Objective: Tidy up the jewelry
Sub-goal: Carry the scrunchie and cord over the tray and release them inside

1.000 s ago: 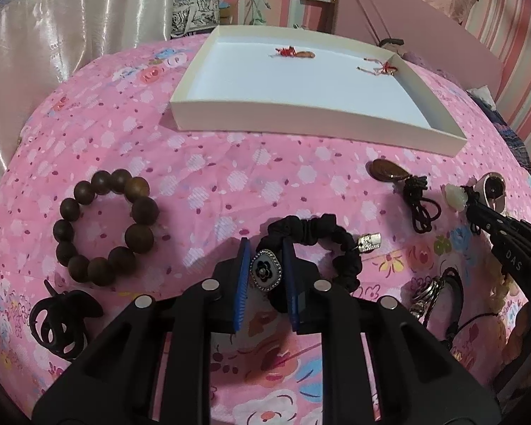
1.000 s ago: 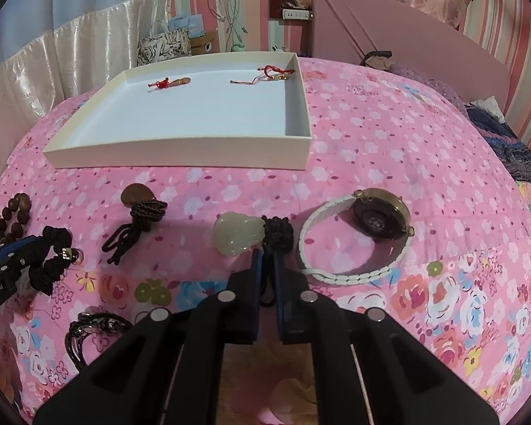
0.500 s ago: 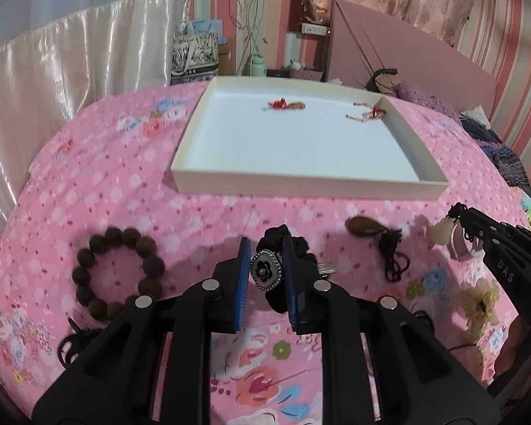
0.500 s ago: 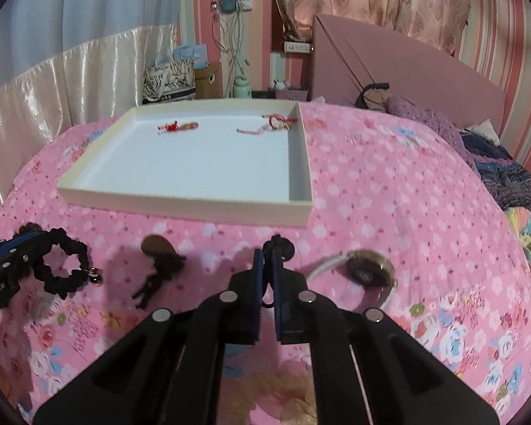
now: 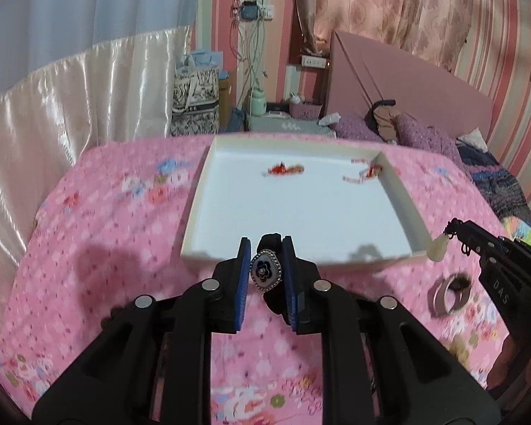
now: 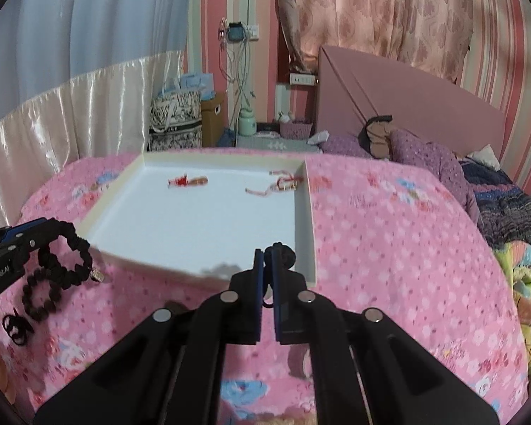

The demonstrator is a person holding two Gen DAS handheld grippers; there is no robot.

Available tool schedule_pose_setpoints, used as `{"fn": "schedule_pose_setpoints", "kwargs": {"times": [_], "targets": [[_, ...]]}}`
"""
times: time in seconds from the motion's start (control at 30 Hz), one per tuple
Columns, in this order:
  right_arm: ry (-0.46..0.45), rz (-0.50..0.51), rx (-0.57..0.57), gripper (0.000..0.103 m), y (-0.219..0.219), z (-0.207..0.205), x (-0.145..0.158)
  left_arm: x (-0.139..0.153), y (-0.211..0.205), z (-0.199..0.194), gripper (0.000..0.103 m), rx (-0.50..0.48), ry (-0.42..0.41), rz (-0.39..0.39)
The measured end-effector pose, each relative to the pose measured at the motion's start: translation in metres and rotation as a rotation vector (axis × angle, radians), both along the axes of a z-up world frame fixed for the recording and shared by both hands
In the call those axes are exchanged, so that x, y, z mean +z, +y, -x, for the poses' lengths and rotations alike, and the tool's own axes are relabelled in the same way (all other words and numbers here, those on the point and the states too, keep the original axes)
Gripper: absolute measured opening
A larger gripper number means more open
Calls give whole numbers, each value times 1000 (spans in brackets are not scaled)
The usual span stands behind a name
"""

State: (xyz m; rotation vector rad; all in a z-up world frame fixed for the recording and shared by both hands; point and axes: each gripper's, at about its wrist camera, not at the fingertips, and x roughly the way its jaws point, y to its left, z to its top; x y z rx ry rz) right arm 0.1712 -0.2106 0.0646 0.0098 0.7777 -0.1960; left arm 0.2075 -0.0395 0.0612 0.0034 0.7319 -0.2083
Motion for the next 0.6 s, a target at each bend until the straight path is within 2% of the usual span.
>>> {"fn": "schedule_pose_setpoints", "kwargs": {"times": [0.17,0.33,0.6], "targets": [[-2,-21,-3,4,-3,-29,9,14,-6,-23,16,3,-16,-2],[19,-38,12,4,-4,-67,9,16,-13,-56,16,7,-7,-8],[89,-48,6,4,-6,-134,-15,-5,-25,-138,16,13,107,-5]]}}
